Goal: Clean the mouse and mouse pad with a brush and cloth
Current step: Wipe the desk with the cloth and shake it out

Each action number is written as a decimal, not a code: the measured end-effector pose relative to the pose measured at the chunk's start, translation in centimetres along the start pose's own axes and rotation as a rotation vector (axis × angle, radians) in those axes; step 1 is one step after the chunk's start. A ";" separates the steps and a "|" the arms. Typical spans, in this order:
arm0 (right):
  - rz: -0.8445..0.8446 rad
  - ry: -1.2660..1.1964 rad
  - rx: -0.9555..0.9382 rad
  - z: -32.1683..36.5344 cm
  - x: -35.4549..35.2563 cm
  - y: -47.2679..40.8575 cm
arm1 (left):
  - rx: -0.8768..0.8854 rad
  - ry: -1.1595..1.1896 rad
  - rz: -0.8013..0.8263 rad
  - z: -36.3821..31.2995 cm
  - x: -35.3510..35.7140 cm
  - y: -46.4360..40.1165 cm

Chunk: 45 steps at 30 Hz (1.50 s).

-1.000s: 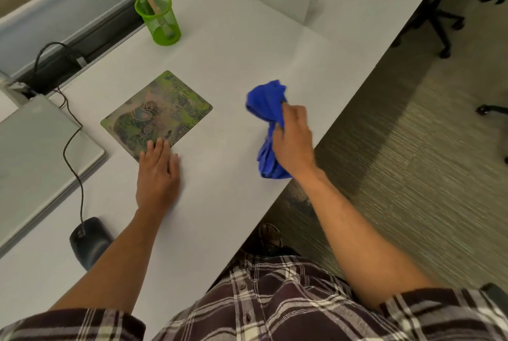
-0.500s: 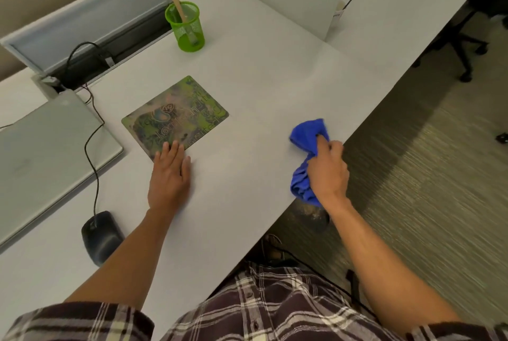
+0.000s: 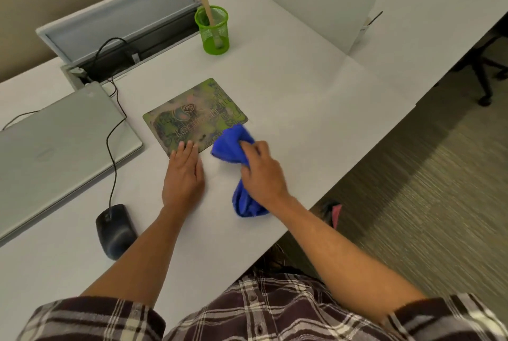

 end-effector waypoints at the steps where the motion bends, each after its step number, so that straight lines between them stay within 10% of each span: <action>1: 0.055 -0.021 -0.006 0.8 1.8 -0.2 | 0.006 0.020 -0.004 -0.1 -0.1 0.0; 18: -0.073 0.085 0.144 -2.4 -0.6 -2.3 | -0.164 0.170 0.027 4.0 -1.7 -0.4; 26: 0.381 0.193 -0.208 3.8 8.9 1.5 | -0.153 0.289 -0.024 4.3 -2.8 -0.5; 39: -0.161 -0.083 0.142 -3.7 -1.1 -4.4 | -0.160 0.030 -0.076 2.0 -2.4 -1.4; 45: -0.089 -0.169 0.148 -1.8 1.6 -7.9 | -0.149 0.056 -0.118 2.4 -1.7 -0.9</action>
Point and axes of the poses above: each hand's wrist, its own y-axis away from the middle knuckle, its own x-axis out of the palm, z = x × y, the point moved 8 cm from there along -y, towards the middle knuckle, and after that the axes turned 12 degrees about -y, right-handed, at the moved point
